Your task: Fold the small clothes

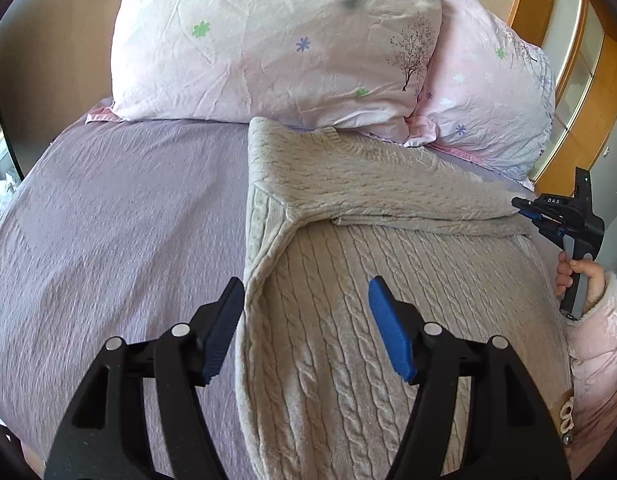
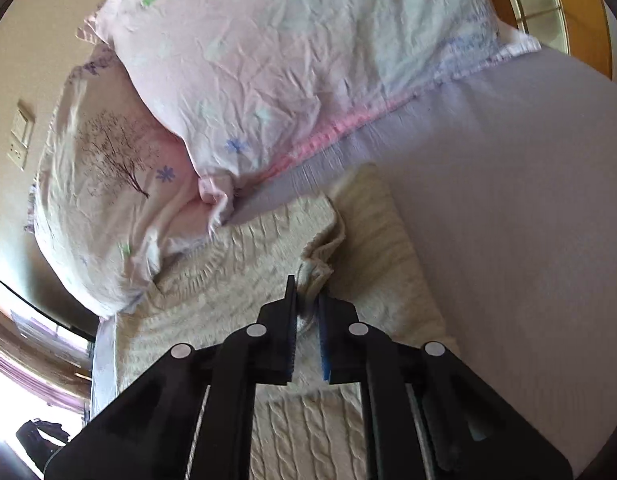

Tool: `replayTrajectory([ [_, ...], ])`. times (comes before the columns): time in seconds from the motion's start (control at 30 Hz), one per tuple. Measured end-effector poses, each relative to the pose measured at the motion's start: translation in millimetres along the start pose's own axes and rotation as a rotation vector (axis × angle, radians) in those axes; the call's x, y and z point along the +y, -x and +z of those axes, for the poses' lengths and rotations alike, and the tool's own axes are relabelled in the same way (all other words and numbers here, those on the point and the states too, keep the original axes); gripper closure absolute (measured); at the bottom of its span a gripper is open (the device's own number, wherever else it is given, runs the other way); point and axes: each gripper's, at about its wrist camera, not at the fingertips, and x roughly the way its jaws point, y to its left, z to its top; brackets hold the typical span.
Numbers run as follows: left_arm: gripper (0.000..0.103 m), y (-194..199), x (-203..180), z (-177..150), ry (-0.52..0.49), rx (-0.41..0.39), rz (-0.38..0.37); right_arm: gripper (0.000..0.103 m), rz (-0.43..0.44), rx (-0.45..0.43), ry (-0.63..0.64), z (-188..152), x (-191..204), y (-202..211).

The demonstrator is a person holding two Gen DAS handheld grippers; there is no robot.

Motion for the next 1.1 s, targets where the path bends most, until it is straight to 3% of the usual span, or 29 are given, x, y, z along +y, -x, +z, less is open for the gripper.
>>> replayTrajectory([
  [0.07,0.033,3.0,3.4,-11.4,0.009,0.017,-0.006,0.088,-0.009,0.043,-0.016,-13.1,-9.8,13.5],
  [0.1,0.032,5.8,6.2,-19.8,0.014,0.021,-0.006,0.076,-0.005,0.031,0.009,-20.5,-12.4,25.8],
  [0.13,0.029,8.1,9.0,-27.2,0.019,0.027,-0.005,0.056,-0.021,0.015,0.044,-31.0,-14.2,40.8],
  [0.17,0.027,9.5,11.9,-34.8,0.023,0.037,-0.005,0.049,-0.037,0.010,0.068,-40.3,-18.2,52.7],
  [0.3,0.027,11.9,21.4,-62.3,0.042,0.071,-0.006,0.046,-0.040,0.050,0.081,-80.8,-46.2,88.5],
  [0.4,0.026,16.0,21.4,-80.4,0.042,0.065,-0.017,0.047,-0.012,0.099,0.081,-109.7,-60.5,100.0],
  [0.47,0.026,21.6,16.2,-90.8,0.031,0.059,-0.034,0.058,0.043,0.113,0.099,-129.4,-63.0,106.1],
  [0.53,0.028,29.4,10.2,-103.6,0.022,0.056,-0.080,0.074,0.117,0.160,0.104,-150.4,-66.0,109.5],
  [0.6,0.036,37.6,4.6,-116.5,0.009,0.052,-0.101,0.083,0.197,0.211,0.094,-171.5,-71.0,109.9],
  [0.67,0.052,44.4,0.1,-124.4,0.000,0.056,-0.098,0.094,0.243,0.241,0.100,-187.5,-73.8,113.5],
  [0.7,0.057,47.0,-1.1,-127.3,0.001,0.062,-0.096,0.094,0.263,0.253,0.103,-193.3,-74.5,114.8],
  [0.73,0.071,48.6,-1.7,-128.4,0.007,0.079,-0.101,0.095,0.281,0.244,0.108,-197.0,-74.3,118.7],
  [0.77,0.087,49.1,-1.8,-128.8,0.013,0.094,-0.107,0.095,0.314,0.234,0.108,-197.7,-73.8,123.5],
  [0.8,0.093,48.2,-1.0,-128.8,0.029,0.123,-0.136,0.095,0.356,0.211,0.098,-194.9,-72.3,128.5],
  [0.93,0.093,52.7,1.5,-110.0,0.064,0.132,-0.223,0.095,0.469,0.110,0.092,-171.3,-56.9,140.5],
  [1.03,0.094,65.2,6.0,-58.8,0.119,0.074,-0.272,0.095,0.519,0.037,0.066,-131.2,-40.8,137.7],
  [1.1,0.094,57.2,12.1,-13.9,0.121,0.015,-0.238,0.095,0.541,-0.008,0.027,-101.6,-32.3,125.3],
])
